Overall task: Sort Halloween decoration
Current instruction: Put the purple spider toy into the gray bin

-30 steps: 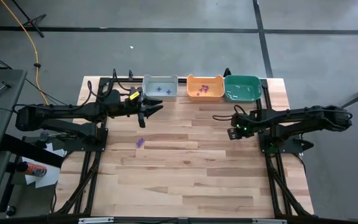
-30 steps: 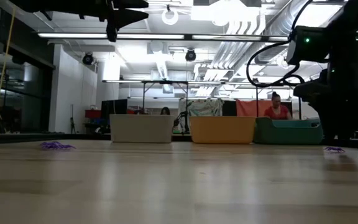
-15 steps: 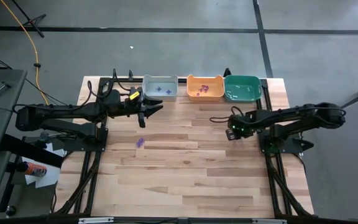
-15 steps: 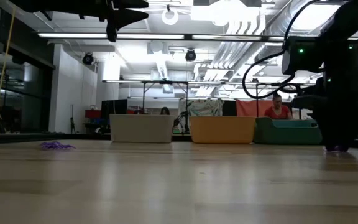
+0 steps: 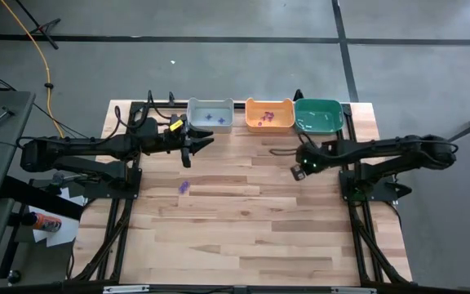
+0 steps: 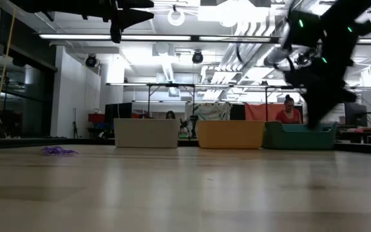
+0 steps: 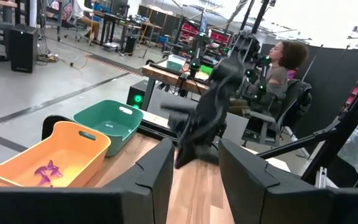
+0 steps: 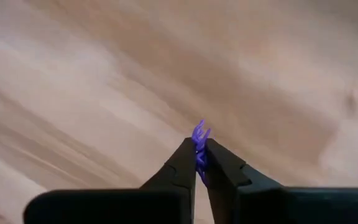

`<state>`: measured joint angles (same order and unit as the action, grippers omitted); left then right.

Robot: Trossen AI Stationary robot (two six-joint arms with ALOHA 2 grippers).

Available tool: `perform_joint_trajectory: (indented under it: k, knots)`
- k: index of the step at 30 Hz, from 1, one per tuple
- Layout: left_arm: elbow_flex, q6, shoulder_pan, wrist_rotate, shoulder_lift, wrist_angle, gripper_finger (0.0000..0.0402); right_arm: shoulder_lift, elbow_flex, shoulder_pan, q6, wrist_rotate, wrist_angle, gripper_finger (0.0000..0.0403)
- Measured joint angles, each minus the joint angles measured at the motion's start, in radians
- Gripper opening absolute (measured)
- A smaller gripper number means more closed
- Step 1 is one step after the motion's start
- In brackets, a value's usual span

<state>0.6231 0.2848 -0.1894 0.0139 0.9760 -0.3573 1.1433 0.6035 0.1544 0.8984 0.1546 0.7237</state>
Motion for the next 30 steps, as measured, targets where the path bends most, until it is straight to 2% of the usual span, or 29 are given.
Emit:
perform_joint_trajectory:
  k: [4,8,12,15,17,21,30]
  knots:
    - [0.0,0.0,0.0,0.0,0.0,0.0,0.0115,-0.028,0.125,0.0,-0.211,0.075,-0.12,0.0005]
    - [0.0,-0.014,0.0,0.0,0.0,-0.004,0.0115,-0.03,0.201,0.013,-0.495,0.071,-0.416,0.0005]
    - [0.0,0.006,0.0,0.002,0.0,-0.034,0.0115,-0.012,0.213,0.035,-0.705,-0.036,-0.773,0.0004]
    - [0.0,0.02,0.0,0.02,0.0,-0.045,0.0115,0.005,0.214,0.051,-0.764,-0.143,-0.983,0.0004]
    - [0.0,0.019,0.0,0.029,0.0,-0.044,0.0115,0.019,0.214,0.058,-0.768,-0.216,-1.064,0.0002]
    - [0.0,0.019,0.0,0.03,0.0,-0.044,0.0115,0.03,0.214,0.061,-0.769,-0.286,-1.091,0.0002]
    - [0.0,0.019,0.0,0.03,0.0,-0.044,0.0115,0.031,0.214,0.06,-0.768,-0.308,-1.079,0.0001]
